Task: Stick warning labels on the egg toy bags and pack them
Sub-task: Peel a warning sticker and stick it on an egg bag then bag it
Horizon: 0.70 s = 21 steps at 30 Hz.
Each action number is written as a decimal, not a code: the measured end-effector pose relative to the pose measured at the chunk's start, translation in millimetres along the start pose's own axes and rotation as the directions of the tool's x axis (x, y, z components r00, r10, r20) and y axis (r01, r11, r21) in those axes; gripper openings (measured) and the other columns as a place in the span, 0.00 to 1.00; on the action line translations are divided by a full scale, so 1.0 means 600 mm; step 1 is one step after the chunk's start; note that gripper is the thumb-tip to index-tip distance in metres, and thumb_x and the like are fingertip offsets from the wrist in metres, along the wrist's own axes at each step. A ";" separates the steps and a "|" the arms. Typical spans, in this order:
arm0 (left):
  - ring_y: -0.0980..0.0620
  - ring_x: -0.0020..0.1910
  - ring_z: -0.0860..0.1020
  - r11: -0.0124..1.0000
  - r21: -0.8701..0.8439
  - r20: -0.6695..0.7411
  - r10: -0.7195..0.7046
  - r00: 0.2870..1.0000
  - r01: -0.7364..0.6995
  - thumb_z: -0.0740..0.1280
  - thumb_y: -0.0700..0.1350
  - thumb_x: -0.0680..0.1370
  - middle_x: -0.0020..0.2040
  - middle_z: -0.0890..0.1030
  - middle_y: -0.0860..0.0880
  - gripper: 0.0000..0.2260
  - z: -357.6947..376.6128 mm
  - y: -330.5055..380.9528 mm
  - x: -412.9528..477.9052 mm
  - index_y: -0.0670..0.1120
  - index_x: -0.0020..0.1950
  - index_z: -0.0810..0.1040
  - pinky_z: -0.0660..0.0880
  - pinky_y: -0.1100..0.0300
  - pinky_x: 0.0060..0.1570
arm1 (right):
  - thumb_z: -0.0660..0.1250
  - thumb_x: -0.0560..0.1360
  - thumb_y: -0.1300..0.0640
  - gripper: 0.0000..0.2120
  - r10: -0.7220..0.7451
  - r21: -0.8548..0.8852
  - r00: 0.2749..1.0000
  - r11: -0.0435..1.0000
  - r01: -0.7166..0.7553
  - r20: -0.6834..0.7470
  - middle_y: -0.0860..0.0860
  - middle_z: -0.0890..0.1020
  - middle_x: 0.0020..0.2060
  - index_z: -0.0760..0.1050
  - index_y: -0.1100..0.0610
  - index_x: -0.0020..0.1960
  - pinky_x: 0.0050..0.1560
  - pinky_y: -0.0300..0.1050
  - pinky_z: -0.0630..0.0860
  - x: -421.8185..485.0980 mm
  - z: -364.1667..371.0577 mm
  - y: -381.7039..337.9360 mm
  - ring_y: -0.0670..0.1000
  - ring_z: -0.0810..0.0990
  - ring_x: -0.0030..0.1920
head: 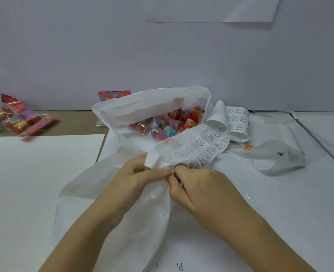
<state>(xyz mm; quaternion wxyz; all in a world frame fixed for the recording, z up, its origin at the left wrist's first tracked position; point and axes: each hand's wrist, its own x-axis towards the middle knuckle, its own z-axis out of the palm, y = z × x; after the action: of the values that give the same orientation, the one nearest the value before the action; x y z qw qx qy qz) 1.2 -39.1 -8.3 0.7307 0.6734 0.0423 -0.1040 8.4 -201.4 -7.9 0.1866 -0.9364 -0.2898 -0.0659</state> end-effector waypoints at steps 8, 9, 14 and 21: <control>0.50 0.40 0.83 0.999 0.045 -0.113 -0.018 0.993 0.023 0.72 0.49 0.62 0.41 0.85 0.46 0.15 0.003 0.000 0.002 0.44 0.45 0.84 0.77 0.63 0.38 | 0.49 0.78 0.49 0.15 0.069 -0.093 0.997 0.993 -0.072 -0.037 0.48 0.75 0.28 0.68 0.51 0.38 0.31 0.45 0.64 0.011 0.002 0.008 0.54 0.75 0.32; 0.50 0.37 0.83 0.999 0.023 -0.115 -0.022 0.993 0.025 0.72 0.48 0.62 0.38 0.85 0.46 0.13 0.000 0.001 0.002 0.43 0.42 0.85 0.77 0.65 0.35 | 0.49 0.80 0.49 0.14 0.074 0.068 0.997 0.995 -0.073 -0.008 0.46 0.73 0.29 0.66 0.51 0.39 0.34 0.47 0.66 0.009 0.003 0.015 0.52 0.73 0.33; 0.48 0.35 0.83 0.996 -0.092 -0.134 -0.025 0.991 0.013 0.75 0.47 0.61 0.37 0.85 0.43 0.11 -0.010 0.007 0.003 0.42 0.39 0.86 0.78 0.64 0.33 | 0.63 0.73 0.42 0.17 0.302 0.459 0.944 0.863 -0.212 -0.131 0.44 0.73 0.23 0.70 0.52 0.31 0.30 0.37 0.66 0.003 0.007 0.010 0.45 0.71 0.28; 0.49 0.39 0.85 0.999 0.037 -0.070 0.007 0.998 -0.004 0.76 0.56 0.55 0.44 0.86 0.44 0.21 -0.028 0.015 -0.003 0.47 0.42 0.87 0.80 0.61 0.36 | 0.70 0.65 0.44 0.13 0.487 0.925 0.842 0.154 -0.347 0.234 0.50 0.78 0.29 0.80 0.52 0.41 0.20 0.39 0.66 0.023 0.000 0.026 0.49 0.72 0.24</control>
<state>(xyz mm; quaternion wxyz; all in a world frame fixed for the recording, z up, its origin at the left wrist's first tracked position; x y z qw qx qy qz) 2.8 -21.4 -0.6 0.7166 0.6900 0.0642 -0.0791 28.7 -206.0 -9.7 0.7284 -0.6750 0.0104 0.1167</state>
